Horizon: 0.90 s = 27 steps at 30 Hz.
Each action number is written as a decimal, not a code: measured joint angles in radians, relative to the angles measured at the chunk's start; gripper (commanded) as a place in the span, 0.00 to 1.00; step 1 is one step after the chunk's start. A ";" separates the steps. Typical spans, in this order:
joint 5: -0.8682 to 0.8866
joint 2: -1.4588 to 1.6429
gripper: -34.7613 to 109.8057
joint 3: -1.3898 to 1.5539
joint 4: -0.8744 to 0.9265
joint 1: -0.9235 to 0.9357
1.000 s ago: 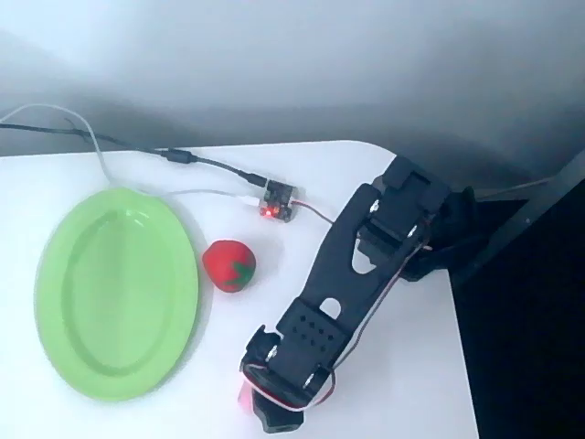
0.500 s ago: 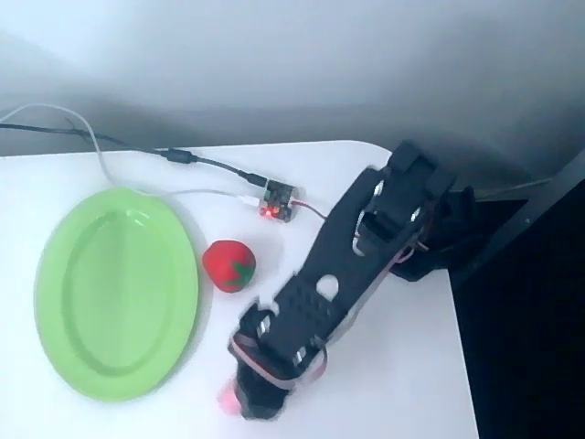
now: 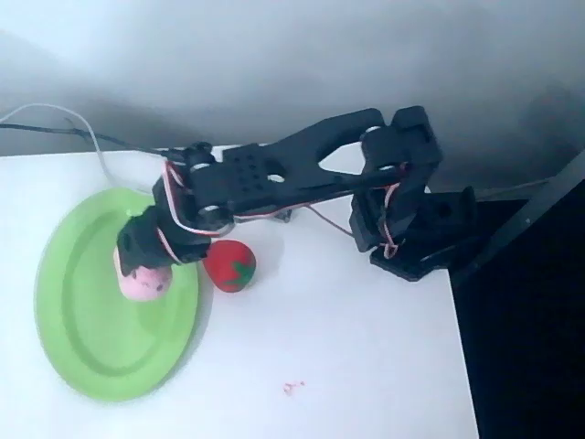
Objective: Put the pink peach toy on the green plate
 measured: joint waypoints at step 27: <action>0.018 -0.426 0.52 -0.253 -0.021 -0.018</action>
